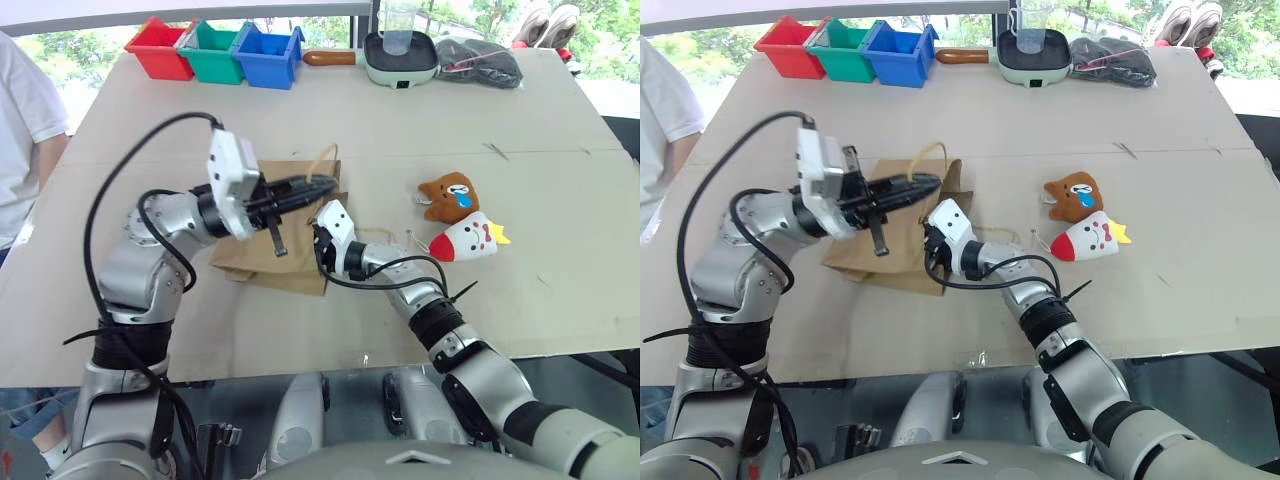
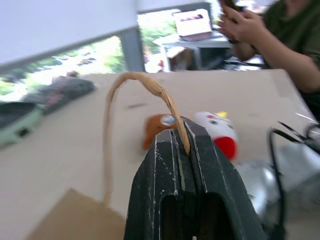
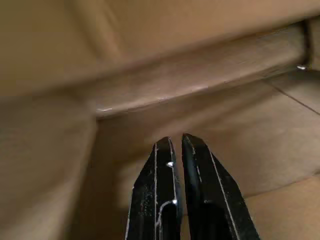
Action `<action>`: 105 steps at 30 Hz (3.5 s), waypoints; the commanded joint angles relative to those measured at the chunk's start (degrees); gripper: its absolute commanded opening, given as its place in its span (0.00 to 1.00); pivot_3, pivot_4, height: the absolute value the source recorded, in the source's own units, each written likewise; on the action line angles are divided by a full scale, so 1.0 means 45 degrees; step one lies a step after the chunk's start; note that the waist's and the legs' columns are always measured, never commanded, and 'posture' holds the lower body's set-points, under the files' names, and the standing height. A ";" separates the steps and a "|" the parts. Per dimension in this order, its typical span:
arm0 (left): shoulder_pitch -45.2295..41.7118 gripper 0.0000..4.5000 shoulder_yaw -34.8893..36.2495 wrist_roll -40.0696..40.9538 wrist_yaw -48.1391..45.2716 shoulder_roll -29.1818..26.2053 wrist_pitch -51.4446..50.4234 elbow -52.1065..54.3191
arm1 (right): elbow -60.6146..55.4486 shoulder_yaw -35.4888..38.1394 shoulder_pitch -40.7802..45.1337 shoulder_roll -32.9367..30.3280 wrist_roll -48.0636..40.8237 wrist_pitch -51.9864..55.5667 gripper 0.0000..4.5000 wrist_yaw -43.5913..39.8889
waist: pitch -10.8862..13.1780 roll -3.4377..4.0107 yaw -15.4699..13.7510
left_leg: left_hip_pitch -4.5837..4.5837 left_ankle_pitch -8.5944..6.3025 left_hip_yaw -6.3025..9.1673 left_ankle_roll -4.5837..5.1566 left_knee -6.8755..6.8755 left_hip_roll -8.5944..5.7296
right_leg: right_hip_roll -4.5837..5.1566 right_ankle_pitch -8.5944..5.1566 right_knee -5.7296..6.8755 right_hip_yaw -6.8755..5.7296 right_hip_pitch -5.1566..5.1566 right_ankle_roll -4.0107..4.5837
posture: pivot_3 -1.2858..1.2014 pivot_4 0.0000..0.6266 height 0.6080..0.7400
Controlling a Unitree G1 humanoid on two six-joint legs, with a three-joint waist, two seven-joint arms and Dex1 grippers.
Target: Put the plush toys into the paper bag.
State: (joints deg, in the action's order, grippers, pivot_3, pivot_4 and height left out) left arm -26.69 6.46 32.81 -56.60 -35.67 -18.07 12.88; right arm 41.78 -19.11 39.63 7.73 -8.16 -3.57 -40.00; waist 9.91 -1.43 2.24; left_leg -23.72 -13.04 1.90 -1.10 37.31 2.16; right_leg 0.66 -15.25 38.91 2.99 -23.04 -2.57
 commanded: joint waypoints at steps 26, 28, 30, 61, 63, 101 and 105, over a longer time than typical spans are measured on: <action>-0.0376 0.00 0.0812 -0.1697 0.4741 0.1671 0.0367 0.0176 | 0.0864 -0.1060 0.1319 0.2197 0.2235 0.0549 0.01 0.5342 | -0.0012 0.0002 0.0017 | 0.0008 0.0004 0.0006 -0.0006 -0.0003 -0.0007 | 0.0009 0.0004 0.0010 -0.0001 0.0008 0.0001 | 0.52 0.24 1.00; -0.0197 0.00 0.0741 -0.1419 0.4284 0.1620 0.0363 0.0339 | 0.0331 -0.1245 0.1384 0.1903 0.2215 0.0879 0.01 0.4926 | -0.0012 0.0003 0.0035 | 0.0010 0.0004 0.0006 -0.0007 -0.0005 -0.0007 | 0.0007 0.0004 0.0014 0.0001 0.0007 0.0001 | 0.52 0.24 1.00; -0.0048 0.00 0.0847 -0.1093 0.3411 0.1312 0.0599 0.0172 | -0.0435 -0.1230 0.1399 0.1357 0.1748 0.1176 0.01 0.3625 | -0.0011 0.0004 0.0053 | 0.0010 0.0004 0.0005 -0.0007 -0.0013 -0.0005 | 0.0004 0.0004 0.0013 0.0003 0.0002 0.0002 | 0.52 0.24 1.00; -0.1032 0.00 0.0572 0.0758 -0.1045 0.2065 0.1370 -0.2671 | -1.6595 0.4669 -0.7028 -0.7992 0.0058 1.4443 0.99 0.4293 | -0.0002 0.0010 -0.0219 | -0.0026 0.0003 -0.0015 -0.0004 -0.0009 0.0000 | -0.0012 -0.0002 -0.0012 0.0020 -0.0024 -0.0001 | 0.52 0.24 1.00; -0.0765 0.00 0.0413 0.0877 -0.0930 0.2276 0.1199 -0.2275 | -1.5797 0.4383 -0.7303 -0.7873 0.0298 1.3267 0.79 0.4380 | -0.0005 0.0005 -0.0231 | -0.0021 0.0002 -0.0017 -0.0003 -0.0007 -0.0002 | -0.0010 -0.0002 -0.0020 0.0021 -0.0013 -0.0003 | 0.52 0.24 1.00; 0.0456 0.00 0.0106 0.2017 0.0047 0.2535 -0.0146 0.0309 | -0.8534 -0.1523 0.0498 -0.4954 -0.0328 0.5722 0.34 -0.0768 | 0.0014 0.0016 -0.0011 | -0.0021 0.0002 0.0003 -0.0003 -0.0017 0.0004 | -0.0012 -0.0002 -0.0027 0.0004 -0.0008 0.0000 | 0.52 0.24 1.00; 0.0966 0.00 0.0487 0.2001 0.0250 0.2280 -0.0019 0.0519 | -0.9554 -0.0727 -0.0081 -0.5859 -0.0383 0.6151 0.75 -0.1030 | 0.0015 0.0017 -0.0137 | -0.0032 0.0002 -0.0001 -0.0003 -0.0011 -0.0008 | 0.0014 -0.0001 -0.0033 -0.0001 -0.0008 -0.0001 | 0.52 0.24 1.00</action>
State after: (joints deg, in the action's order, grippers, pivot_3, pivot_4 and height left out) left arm -22.52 6.80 41.76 -55.82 -24.77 -19.51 12.14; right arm 2.76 -25.32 39.78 -17.33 -9.23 23.82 -43.70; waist 9.98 -1.35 1.62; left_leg -23.87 -13.03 1.89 -1.12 37.28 2.10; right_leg 0.75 -15.25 38.76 2.98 -23.08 -2.58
